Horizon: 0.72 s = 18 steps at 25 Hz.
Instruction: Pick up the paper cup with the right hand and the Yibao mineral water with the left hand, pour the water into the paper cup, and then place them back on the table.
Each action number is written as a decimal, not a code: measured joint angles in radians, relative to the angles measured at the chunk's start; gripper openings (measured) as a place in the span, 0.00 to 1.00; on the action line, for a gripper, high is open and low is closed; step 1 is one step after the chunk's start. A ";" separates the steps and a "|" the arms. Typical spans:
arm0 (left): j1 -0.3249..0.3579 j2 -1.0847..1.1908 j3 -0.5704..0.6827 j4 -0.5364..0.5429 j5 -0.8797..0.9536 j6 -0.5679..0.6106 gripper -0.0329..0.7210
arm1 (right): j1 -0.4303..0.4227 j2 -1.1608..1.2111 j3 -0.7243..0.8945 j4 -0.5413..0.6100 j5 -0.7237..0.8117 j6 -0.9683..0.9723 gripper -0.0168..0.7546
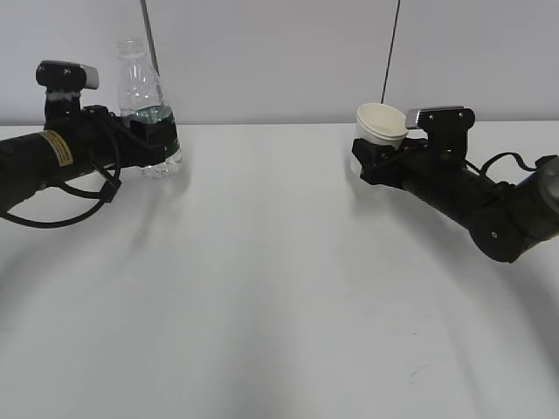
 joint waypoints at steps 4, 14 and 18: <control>0.000 0.037 -0.001 -0.044 -0.061 0.032 0.50 | 0.000 0.000 0.000 0.002 -0.019 0.000 0.70; 0.000 0.138 -0.004 -0.098 -0.120 0.147 0.50 | 0.000 0.022 0.000 0.039 -0.033 -0.001 0.70; 0.000 0.165 -0.006 -0.117 -0.129 0.169 0.50 | 0.000 0.039 0.000 0.045 -0.041 -0.001 0.70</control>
